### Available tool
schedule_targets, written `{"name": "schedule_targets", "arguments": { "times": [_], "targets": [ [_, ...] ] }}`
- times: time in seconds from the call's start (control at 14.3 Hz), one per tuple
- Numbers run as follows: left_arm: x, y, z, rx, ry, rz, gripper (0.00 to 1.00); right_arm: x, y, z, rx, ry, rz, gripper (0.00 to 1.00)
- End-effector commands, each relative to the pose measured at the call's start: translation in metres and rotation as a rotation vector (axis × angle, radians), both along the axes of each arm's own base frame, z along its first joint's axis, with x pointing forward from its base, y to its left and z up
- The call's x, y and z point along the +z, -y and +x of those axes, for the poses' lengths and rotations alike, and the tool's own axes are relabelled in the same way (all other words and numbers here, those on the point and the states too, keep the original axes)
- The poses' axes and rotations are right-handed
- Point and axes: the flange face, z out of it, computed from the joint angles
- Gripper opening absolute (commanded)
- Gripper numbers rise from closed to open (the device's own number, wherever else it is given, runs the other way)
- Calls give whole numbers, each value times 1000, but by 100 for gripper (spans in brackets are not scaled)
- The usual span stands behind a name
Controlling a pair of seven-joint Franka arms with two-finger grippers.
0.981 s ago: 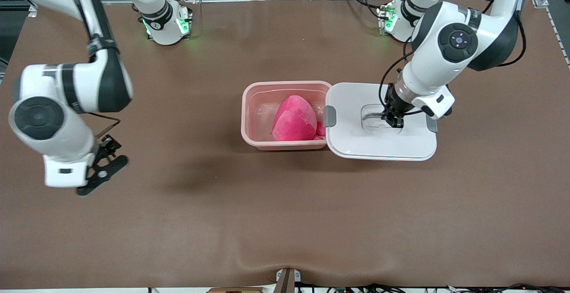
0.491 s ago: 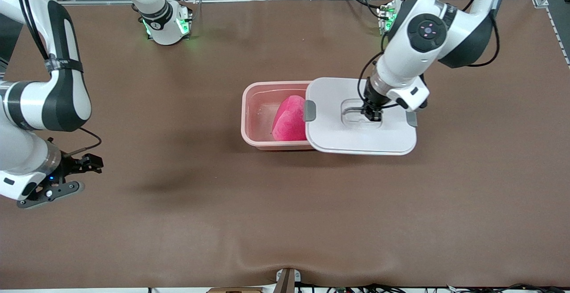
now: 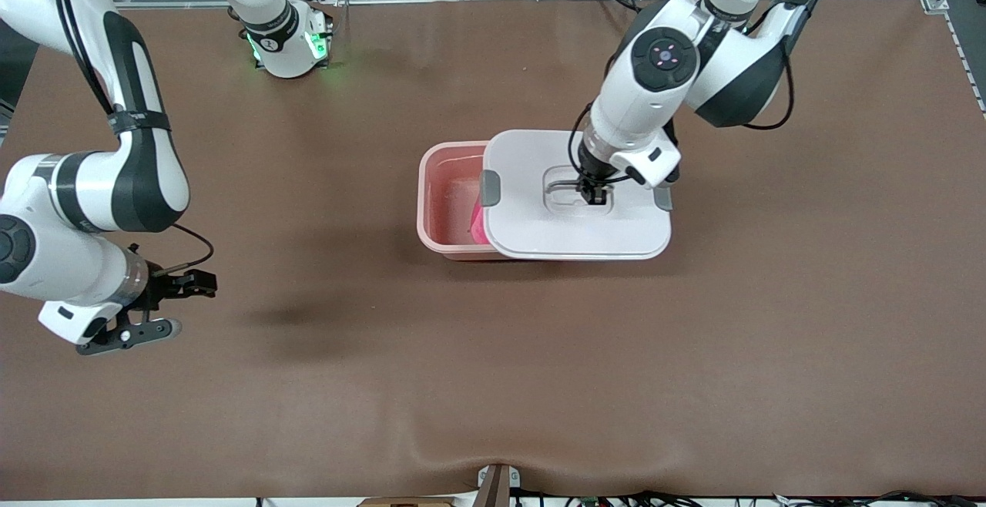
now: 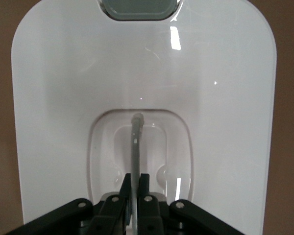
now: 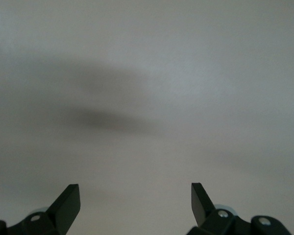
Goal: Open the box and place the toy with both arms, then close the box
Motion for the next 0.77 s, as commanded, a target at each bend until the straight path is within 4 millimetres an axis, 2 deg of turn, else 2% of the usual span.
{"name": "schedule_targets", "arguments": {
  "times": [0.0,0.14,0.28,0.42,0.56,0.7],
  "targets": [
    [-6,31,-1,27,39,46,0,27,-14,-30,-6,-57,15,100],
    [-13,50,-6,22,37,48,0,49,-21,-46,5,-56,15,100],
    [-20,60,-12,10,27,50,0,60,-12,-75,-2,-47,16,100],
    [-20,67,-18,2,27,48,0,67,7,-104,-34,-30,24,100],
    [-21,78,-28,1,24,48,0,86,8,-108,-65,-35,61,100],
    [-33,80,-28,4,5,52,0,116,15,-109,-113,-65,71,100]
  ]
}}
